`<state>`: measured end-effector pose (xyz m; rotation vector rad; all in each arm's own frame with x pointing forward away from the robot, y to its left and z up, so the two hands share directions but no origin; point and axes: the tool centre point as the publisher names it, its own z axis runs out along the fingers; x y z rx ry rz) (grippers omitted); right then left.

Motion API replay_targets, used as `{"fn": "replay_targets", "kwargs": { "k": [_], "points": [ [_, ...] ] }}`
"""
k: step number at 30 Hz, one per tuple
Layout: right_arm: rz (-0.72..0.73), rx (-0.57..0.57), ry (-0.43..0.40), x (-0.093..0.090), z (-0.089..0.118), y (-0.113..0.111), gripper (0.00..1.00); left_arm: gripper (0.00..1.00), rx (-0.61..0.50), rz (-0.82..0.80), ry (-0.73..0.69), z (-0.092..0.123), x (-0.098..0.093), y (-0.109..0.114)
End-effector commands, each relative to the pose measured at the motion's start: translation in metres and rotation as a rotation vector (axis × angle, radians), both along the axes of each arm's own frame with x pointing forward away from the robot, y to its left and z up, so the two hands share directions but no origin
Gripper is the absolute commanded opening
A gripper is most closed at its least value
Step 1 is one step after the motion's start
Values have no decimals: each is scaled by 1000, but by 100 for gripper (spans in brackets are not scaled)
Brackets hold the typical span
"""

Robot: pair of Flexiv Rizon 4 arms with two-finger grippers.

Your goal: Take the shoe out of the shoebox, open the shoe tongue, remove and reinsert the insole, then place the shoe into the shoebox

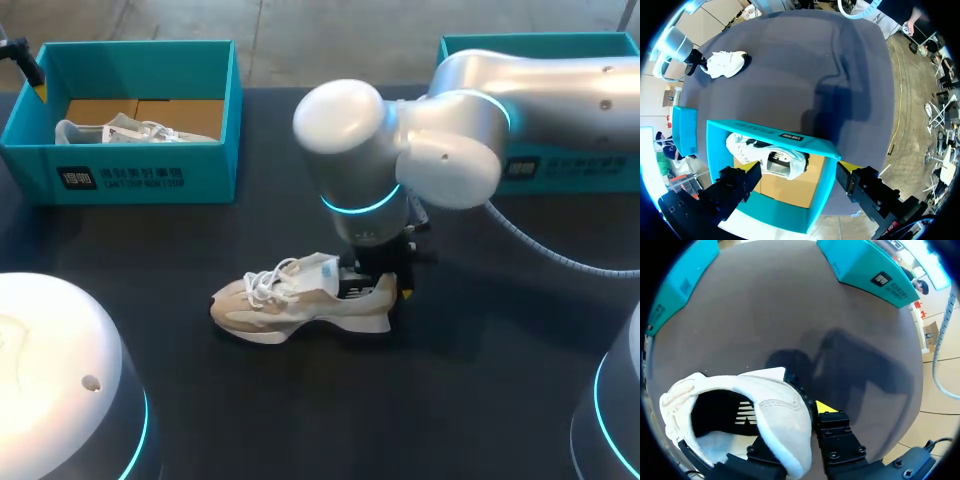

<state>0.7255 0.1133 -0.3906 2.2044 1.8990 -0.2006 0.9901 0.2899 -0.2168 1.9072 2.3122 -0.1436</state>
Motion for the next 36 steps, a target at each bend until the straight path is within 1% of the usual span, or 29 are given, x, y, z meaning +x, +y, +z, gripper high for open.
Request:
{"fn": "replay_targets", "kwargs": {
  "k": [1,2,4,7,11,14,15,16,17,20,22,23,24,26,36],
  "points": [
    [0,4,3,-2,-1,1,96,100,2,0,-3,0,-1,0],
    [1,4,5,-3,0,1,100,100,2,0,-3,0,-1,0],
    [3,6,5,-4,2,2,100,100,2,0,-3,0,-1,0],
    [21,59,-8,-5,9,2,100,100,2,0,-3,0,-1,0],
    [52,78,-18,-7,27,4,100,100,2,0,-3,0,-1,0],
    [109,98,-14,-7,38,5,100,100,2,0,-3,0,-1,0],
    [169,121,-2,-6,41,5,100,100,2,0,-3,0,-1,0],
    [199,121,5,-6,44,6,100,100,2,0,-3,0,-1,0],
    [208,107,10,-5,47,5,100,100,2,0,-3,0,-1,0],
    [265,113,10,-2,59,3,100,100,2,0,-3,0,-1,0],
    [323,133,6,-1,69,4,100,100,2,0,-3,0,-1,0],
    [369,129,8,0,75,4,100,100,2,0,-3,0,-1,0],
    [458,142,10,0,81,7,100,100,2,0,-3,0,-1,0],
    [539,145,-33,-1,94,12,100,100,2,0,-3,0,-1,0],
    [539,145,-33,-1,94,12,100,100,2,0,-3,0,-1,0]
  ]
}}
